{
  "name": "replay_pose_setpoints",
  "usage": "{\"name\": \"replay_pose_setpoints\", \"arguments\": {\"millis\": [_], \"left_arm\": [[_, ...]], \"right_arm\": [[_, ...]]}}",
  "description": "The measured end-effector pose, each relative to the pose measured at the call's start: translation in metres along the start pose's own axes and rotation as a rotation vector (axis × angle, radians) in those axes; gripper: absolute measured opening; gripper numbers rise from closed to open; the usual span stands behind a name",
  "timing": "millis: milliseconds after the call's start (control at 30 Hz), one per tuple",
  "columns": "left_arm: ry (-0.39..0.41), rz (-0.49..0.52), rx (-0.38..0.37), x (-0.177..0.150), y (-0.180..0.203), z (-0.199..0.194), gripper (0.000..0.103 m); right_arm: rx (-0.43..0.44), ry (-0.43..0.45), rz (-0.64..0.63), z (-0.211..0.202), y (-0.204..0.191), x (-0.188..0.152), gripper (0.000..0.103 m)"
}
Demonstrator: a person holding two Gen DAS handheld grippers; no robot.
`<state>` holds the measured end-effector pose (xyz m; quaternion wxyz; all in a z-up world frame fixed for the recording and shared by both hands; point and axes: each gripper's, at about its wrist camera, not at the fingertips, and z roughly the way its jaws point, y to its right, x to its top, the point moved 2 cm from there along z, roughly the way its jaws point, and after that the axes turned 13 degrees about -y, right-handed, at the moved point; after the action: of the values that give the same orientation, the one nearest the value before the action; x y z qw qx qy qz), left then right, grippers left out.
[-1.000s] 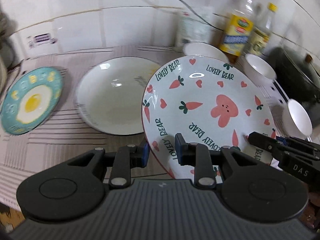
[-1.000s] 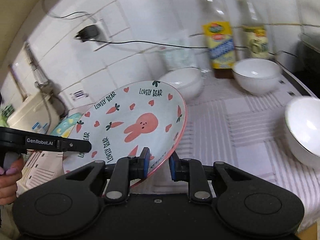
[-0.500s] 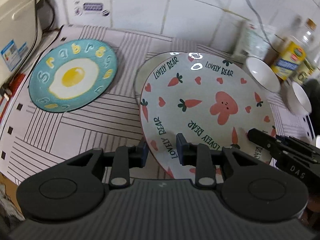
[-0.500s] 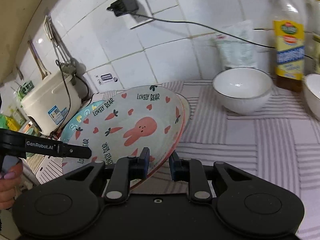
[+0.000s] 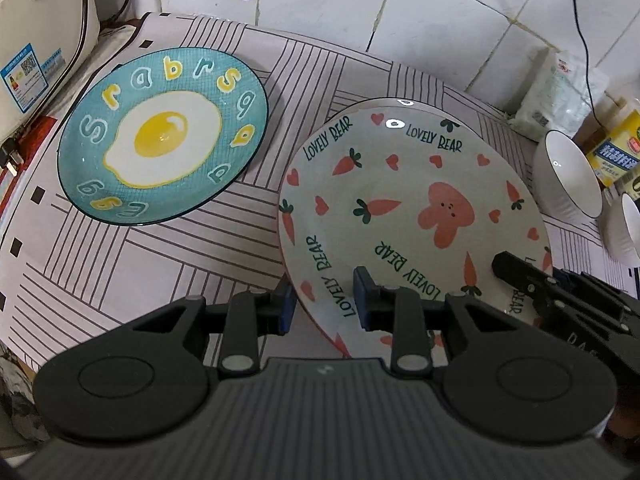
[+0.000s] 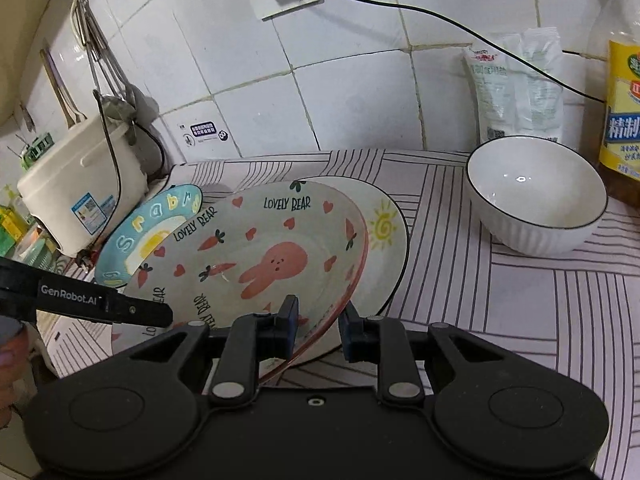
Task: Organize plates and bowls
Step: 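Lower the bunny plate onto the sun plate and open both grippers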
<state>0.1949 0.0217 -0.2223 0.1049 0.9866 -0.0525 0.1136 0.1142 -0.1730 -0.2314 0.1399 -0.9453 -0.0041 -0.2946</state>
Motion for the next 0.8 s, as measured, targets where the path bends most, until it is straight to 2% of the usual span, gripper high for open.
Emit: {"name": "replay_pose_setpoints", "arguments": {"millis": [567, 700, 800], "left_arm": [[-0.053, -0.026, 0.014, 0.020, 0.009, 0.013, 0.029], [-0.033, -0.048, 0.022, 0.022, 0.008, 0.016, 0.029], [-0.047, -0.051, 0.007, 0.022, 0.010, 0.020, 0.029]], "right_arm": [[-0.107, -0.029, -0.048, 0.013, -0.003, 0.015, 0.032], [-0.210, -0.071, -0.093, 0.018, -0.020, 0.019, 0.038], [-0.297, -0.089, -0.120, 0.022, -0.028, 0.022, 0.040]]}}
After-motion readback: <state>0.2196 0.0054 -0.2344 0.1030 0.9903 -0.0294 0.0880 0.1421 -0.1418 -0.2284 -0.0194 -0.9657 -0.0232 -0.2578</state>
